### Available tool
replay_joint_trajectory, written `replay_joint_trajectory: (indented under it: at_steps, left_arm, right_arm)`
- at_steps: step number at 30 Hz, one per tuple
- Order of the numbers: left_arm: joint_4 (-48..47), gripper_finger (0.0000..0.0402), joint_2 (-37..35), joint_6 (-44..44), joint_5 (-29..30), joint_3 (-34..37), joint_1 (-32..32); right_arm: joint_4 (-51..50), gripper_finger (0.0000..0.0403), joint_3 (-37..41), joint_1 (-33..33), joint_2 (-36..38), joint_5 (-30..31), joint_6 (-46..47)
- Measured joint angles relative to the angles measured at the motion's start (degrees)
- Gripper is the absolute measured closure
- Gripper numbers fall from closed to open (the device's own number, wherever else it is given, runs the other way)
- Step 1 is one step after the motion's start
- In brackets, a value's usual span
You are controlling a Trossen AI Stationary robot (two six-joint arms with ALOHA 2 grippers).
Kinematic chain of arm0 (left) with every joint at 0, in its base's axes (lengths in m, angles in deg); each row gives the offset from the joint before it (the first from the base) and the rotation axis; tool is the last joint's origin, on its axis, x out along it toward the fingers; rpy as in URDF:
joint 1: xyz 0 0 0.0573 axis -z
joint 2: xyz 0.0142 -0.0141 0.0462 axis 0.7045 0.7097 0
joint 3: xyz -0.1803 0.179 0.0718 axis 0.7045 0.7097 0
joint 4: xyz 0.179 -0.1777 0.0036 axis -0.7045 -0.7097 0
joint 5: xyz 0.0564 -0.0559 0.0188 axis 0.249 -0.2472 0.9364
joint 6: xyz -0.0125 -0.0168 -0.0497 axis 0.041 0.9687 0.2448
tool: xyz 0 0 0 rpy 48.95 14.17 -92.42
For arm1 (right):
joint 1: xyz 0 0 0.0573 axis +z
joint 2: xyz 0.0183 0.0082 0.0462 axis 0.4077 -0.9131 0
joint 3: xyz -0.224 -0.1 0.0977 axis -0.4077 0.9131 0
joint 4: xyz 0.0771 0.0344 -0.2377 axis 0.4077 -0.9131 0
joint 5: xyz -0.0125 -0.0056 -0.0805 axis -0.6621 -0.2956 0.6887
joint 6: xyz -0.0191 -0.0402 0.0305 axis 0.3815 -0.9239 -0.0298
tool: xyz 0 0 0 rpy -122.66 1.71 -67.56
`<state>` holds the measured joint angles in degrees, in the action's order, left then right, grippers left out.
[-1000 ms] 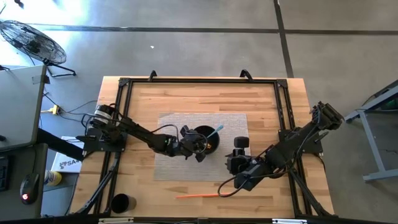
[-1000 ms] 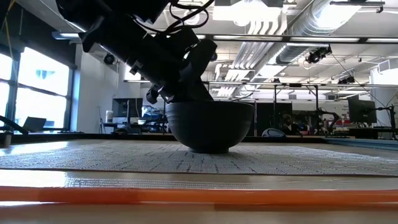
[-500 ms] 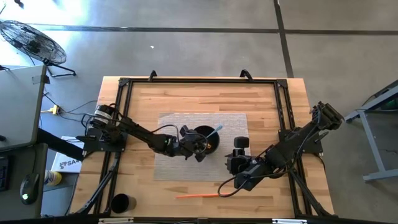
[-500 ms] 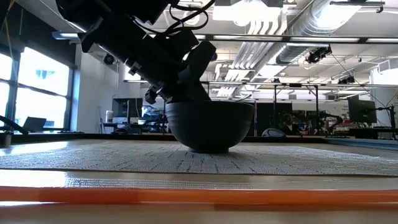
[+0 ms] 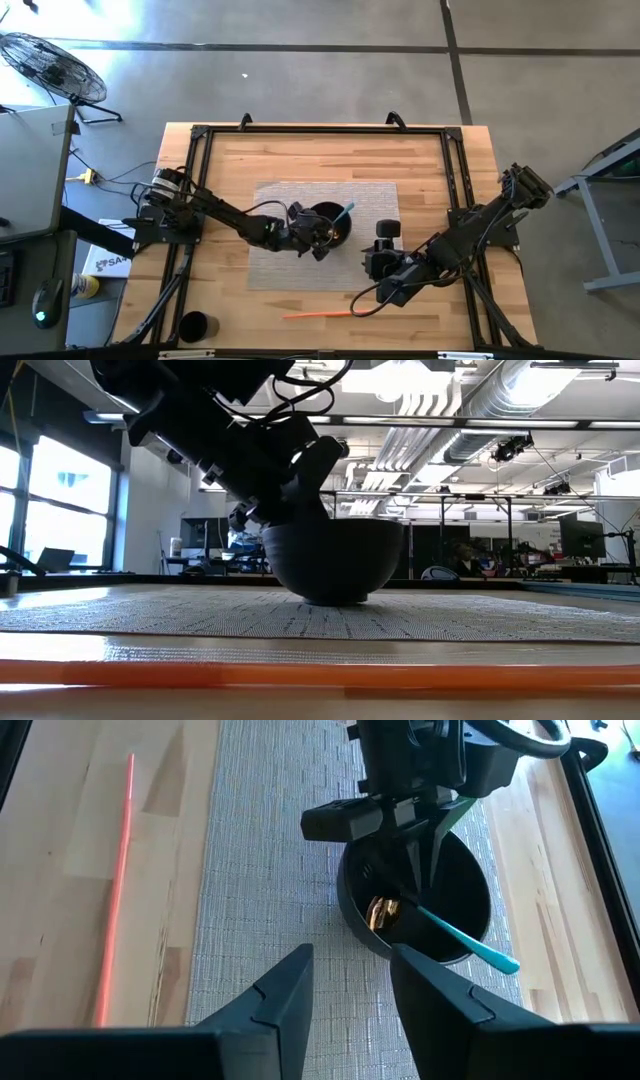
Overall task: Pick & Place Utensil
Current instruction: Put the blue fork into the black bowl on the gray mat, then put the black cup to the top right of the black bowl on the gray mat
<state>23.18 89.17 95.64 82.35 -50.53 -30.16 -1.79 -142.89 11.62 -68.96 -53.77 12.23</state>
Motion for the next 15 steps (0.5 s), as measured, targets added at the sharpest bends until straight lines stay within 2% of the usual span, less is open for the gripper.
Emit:
replay_joint_trajectory:
  at_steps: [5,9,15]
  left_arm:
    - [0.5,0.0333,-0.9,-3.8,-1.5,-0.9,0.0]
    - [-4.6,0.0332,-4.0,-7.1,-5.5,-4.1,0.1]
    - [-23.7,0.0332,-9.3,-7.4,-10.2,-11.2,3.6]
  right_arm:
    - [0.0,0.0274,0.0,0.0,0.0,0.0,0.0]
    - [0.4,0.0274,0.0,0.0,0.0,0.0,0.0]
    - [0.6,0.0274,0.0,0.0,0.0,-0.5,0.0]
